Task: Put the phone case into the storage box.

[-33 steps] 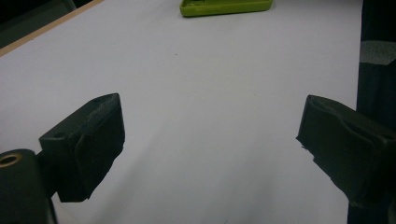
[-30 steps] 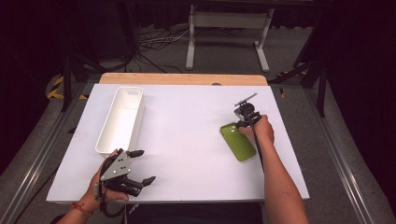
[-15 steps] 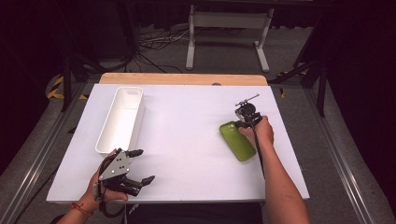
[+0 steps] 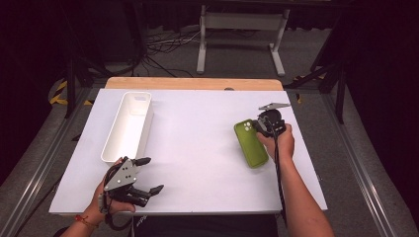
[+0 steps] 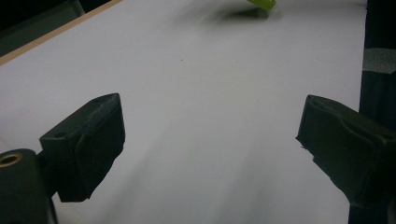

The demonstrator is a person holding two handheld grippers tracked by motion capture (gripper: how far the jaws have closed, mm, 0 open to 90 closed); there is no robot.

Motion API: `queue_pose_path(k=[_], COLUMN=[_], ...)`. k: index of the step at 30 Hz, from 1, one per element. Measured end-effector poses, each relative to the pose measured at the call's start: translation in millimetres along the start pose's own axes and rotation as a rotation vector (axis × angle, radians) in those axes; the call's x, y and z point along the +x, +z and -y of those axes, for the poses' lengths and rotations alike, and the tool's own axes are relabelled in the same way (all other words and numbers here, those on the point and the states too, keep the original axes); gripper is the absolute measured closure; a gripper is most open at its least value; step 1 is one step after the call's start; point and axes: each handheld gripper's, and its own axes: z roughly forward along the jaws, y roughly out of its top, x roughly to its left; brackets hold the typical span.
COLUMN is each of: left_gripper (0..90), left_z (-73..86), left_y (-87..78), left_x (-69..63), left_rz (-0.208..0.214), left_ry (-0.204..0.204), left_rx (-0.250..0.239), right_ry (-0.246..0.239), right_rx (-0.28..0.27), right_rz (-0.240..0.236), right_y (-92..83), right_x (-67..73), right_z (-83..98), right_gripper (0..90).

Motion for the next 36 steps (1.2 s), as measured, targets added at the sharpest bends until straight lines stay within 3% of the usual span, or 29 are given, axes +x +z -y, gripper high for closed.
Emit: queue_pose_path(k=[4, 12, 21, 25, 36], left_gripper=[8.4, 9.4, 10.7, 11.6, 13.4], left_z=[-0.9, -8.7, -26.8, -35.4, -68.5], left_y=[0.9, 3.1, 6.0, 12.5, 45.8], left_x=[0.0, 2.3, 9.2, 9.2, 7.2], left_rz=[-0.004, -0.014, 0.012, 0.019, 0.032], left_ry=[-0.012, -0.054, -0.095, -0.093, -0.105], left_rx=[-0.008, -0.033, -0.081, -0.076, -0.128], right_ry=[0.017, -0.02, -0.059, -0.069, -0.089], right_rx=[-0.06, -0.171, -0.241, -0.263, -0.326], right_rz=[0.01, 0.043, 0.046, 0.046, 0.029], right_y=[-7.6, -22.7, -27.6, -29.8, -37.1], right_x=[2.3, 19.3, 38.6, 44.9, 61.2], right_z=[1.4, 3.1, 4.2, 4.5, 5.9], right_gripper=[88.8, 88.8, 88.8, 88.8, 88.8])
